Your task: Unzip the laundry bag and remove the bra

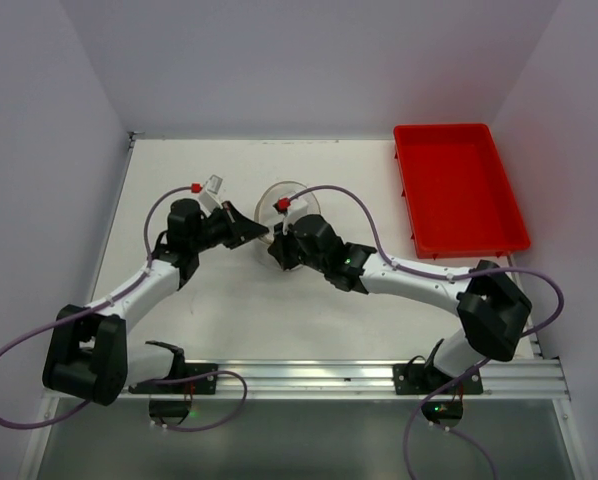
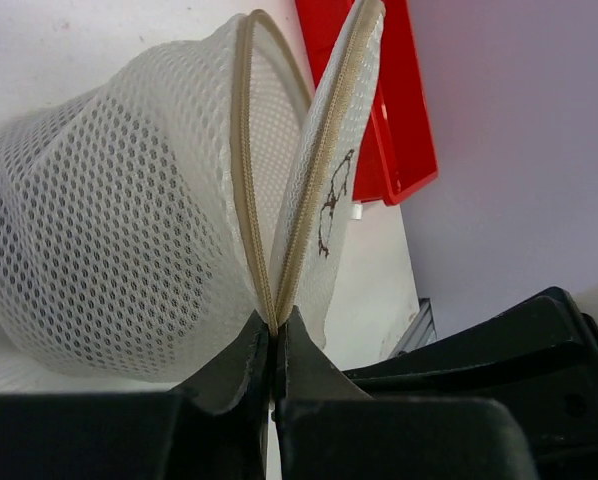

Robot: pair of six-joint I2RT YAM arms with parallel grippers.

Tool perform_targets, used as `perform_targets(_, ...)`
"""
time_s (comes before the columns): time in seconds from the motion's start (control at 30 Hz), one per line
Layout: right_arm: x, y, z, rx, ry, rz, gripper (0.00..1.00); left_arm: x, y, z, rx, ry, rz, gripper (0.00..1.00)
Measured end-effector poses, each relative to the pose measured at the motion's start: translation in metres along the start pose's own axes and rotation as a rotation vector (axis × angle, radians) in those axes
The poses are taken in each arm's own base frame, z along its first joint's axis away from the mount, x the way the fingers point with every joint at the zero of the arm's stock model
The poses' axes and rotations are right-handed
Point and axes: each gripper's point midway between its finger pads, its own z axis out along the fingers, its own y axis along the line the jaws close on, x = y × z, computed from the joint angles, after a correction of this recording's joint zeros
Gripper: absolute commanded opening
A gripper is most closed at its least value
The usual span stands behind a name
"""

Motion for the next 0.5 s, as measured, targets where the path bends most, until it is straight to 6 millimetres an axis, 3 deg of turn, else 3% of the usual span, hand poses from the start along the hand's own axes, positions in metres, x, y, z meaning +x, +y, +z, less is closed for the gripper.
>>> perform_targets(0.5, -0.006, -0.024, -0.034, 0.073, -0.022, -0.081, 0.0, -0.013, -0.015, -0.001, 0.056, 0.044, 0.075, 0.0)
